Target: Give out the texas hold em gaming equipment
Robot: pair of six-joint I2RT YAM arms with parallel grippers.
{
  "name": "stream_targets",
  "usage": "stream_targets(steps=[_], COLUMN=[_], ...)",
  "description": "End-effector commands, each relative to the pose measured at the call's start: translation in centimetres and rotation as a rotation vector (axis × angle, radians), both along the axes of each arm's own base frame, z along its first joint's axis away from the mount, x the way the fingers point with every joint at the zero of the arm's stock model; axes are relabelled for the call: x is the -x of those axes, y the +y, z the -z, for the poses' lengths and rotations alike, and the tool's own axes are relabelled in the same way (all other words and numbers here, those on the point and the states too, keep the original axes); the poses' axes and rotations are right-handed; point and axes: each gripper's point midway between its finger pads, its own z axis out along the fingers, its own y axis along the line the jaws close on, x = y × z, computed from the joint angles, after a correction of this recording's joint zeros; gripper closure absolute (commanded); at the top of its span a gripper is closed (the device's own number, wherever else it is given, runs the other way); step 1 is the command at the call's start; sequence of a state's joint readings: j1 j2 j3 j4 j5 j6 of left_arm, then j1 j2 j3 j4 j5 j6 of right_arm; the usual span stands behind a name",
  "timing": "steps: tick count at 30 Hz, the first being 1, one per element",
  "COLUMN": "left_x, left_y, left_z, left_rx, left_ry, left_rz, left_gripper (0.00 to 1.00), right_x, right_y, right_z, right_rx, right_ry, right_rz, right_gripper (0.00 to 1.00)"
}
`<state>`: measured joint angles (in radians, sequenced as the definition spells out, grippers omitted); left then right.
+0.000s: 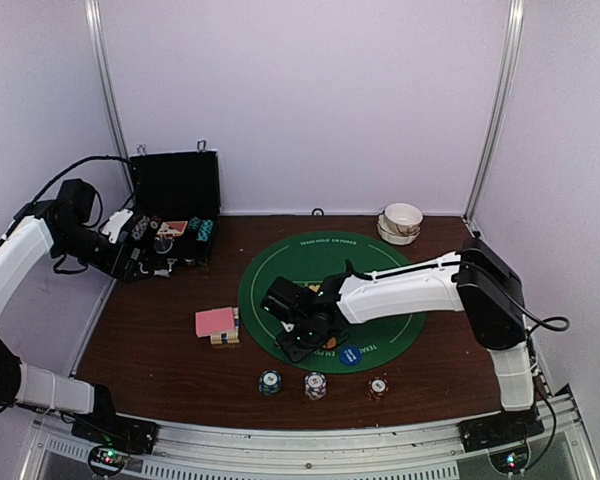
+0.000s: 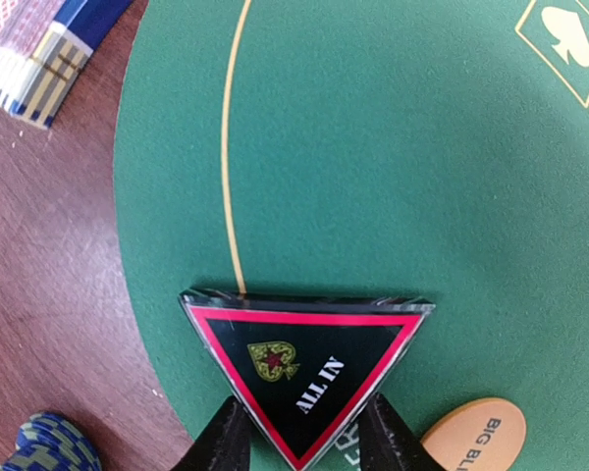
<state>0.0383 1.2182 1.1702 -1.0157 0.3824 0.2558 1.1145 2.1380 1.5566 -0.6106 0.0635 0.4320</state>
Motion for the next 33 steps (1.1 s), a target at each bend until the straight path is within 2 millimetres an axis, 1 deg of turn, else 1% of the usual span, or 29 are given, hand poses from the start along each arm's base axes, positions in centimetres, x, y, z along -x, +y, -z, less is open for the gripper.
stream_targets(steps=[1,9,12,19,22,25,27,29,33], left_x=[-0.2,0.2,0.4,0.9,1.0,1.0,1.1,1.1,1.1], left_y=[-0.1,-0.3,-0.4,-0.5,-0.6,-0.7,-0.8,-0.8,-0.9], left_z=[-1.4,-1.7,-1.8,-1.8,-1.8,-1.8,-1.8,-1.8,-2.1], left_rx=[0.013,0.021,0.025,0.021,0.023,0.031,0.035,0.037,0.04], left_ry=[-0.046,-0.047,-0.05,-0.05,-0.05,-0.047,-0.044,-0.041,-0.045], left_rz=[0.01,0.019,0.025,0.04,0.045,0.048,0.051,0.05,0.05], left_gripper=[0.02,0.02,0.02,0.03,0.03,0.02,0.02,0.03,0.02], right_x=[-2.1,-6.6,-8.2,-10.5,-11.3,-12.0,-12.3,-12.5,-12.0], right_y=[0.9,2.5,3.6,5.4,5.9,6.4,6.5,6.5,5.6], right_z=[0.8,0.4,-0.2,0.5,0.6,0.1,-0.6,-1.9,-4.4], right_rx=[-0.021,-0.037,-0.052,-0.062,-0.072,-0.086,-0.093,-0.103,-0.114], right_ry=[-0.006,-0.033,-0.051,-0.056,-0.061,-0.07,-0.081,-0.095,-0.113], right_rz=[0.025,0.039,0.032,0.031,0.037,0.039,0.039,0.035,0.031], right_gripper=[0.65,0.7,0.7,0.71,0.71,0.69,0.67,0.62,0.46])
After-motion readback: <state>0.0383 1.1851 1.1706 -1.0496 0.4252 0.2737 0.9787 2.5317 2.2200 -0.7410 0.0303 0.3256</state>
